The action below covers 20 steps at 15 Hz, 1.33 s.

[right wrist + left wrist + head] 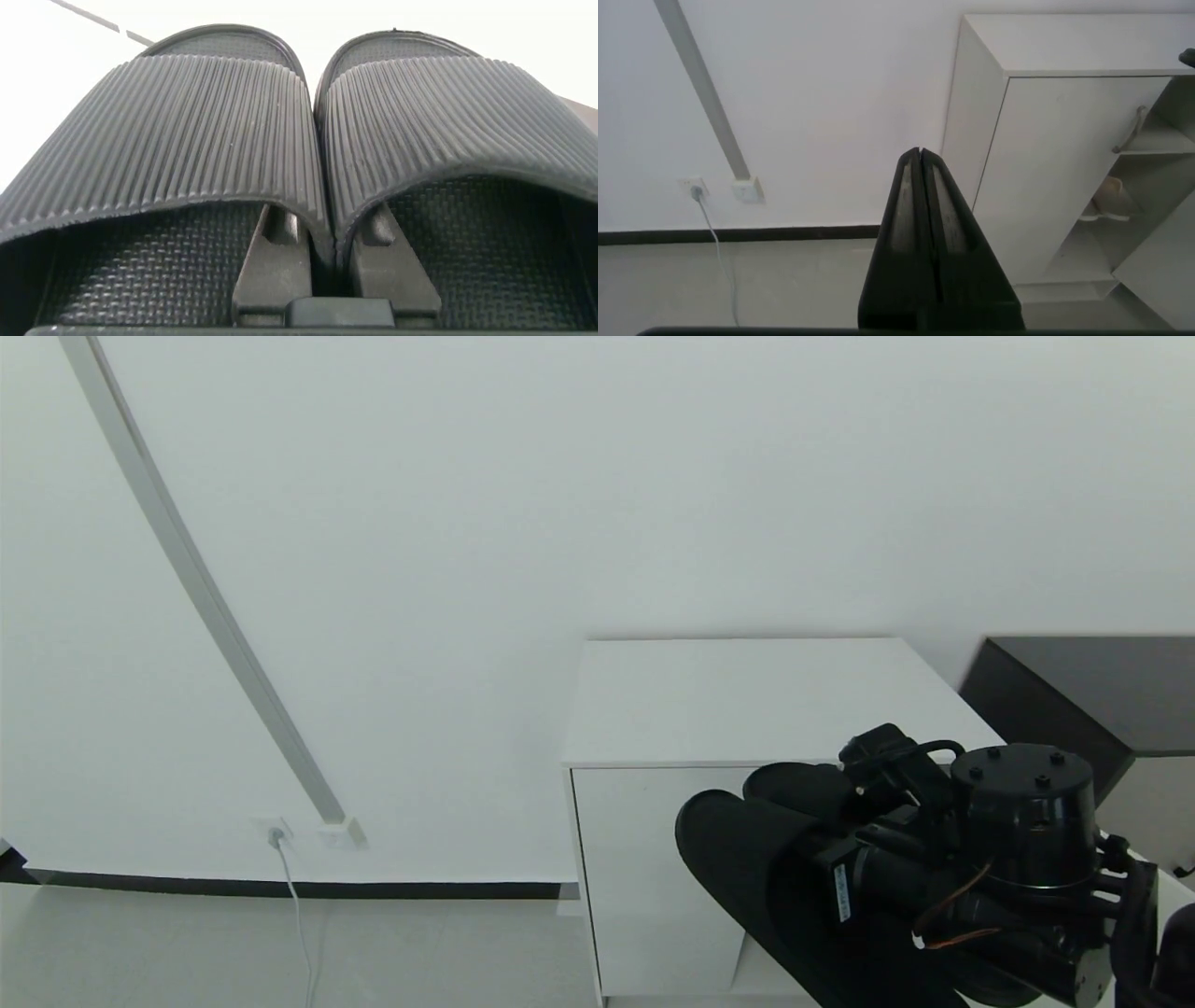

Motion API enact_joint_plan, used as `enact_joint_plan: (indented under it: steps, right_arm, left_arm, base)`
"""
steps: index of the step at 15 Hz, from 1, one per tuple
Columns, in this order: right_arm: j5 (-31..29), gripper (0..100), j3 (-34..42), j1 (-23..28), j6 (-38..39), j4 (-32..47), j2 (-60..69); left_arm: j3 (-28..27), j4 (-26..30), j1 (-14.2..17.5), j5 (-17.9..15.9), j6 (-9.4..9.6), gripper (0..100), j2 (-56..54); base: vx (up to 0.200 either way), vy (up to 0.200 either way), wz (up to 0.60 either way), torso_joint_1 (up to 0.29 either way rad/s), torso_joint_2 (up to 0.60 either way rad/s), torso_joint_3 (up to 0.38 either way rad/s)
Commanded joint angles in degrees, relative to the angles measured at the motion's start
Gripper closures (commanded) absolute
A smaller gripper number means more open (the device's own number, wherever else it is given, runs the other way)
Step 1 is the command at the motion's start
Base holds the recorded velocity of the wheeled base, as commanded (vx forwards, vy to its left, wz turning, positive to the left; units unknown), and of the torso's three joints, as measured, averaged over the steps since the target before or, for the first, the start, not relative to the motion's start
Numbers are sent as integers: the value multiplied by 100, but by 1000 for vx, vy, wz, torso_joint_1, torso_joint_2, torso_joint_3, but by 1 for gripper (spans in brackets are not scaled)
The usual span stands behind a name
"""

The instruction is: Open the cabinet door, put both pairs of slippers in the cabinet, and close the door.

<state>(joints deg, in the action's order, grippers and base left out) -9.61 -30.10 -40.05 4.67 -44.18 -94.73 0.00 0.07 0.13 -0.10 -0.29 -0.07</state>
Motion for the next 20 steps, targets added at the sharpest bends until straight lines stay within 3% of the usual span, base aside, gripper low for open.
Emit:
enact_joint_plan:
  steps: [1, 3, 20]
  right_arm:
    - [-6, 100, 4, -21, -1, -3, -1]
    - [-6, 100, 4, -30, -1, -3, -1]
    - [3, 100, 136, -144, -45, -179, -10]
  left_arm:
    - [0, 1, 4, 1, 3, 100, 7]
    - [0, 1, 4, 1, -6, 100, 7]
    - [0, 1, 4, 1, -6, 100, 7]
  base:
    - [0, 0, 0, 0, 0, 0]
    - [0, 0, 0, 0, 0, 0]
    - [0, -200, 0, 1, 2, 2]
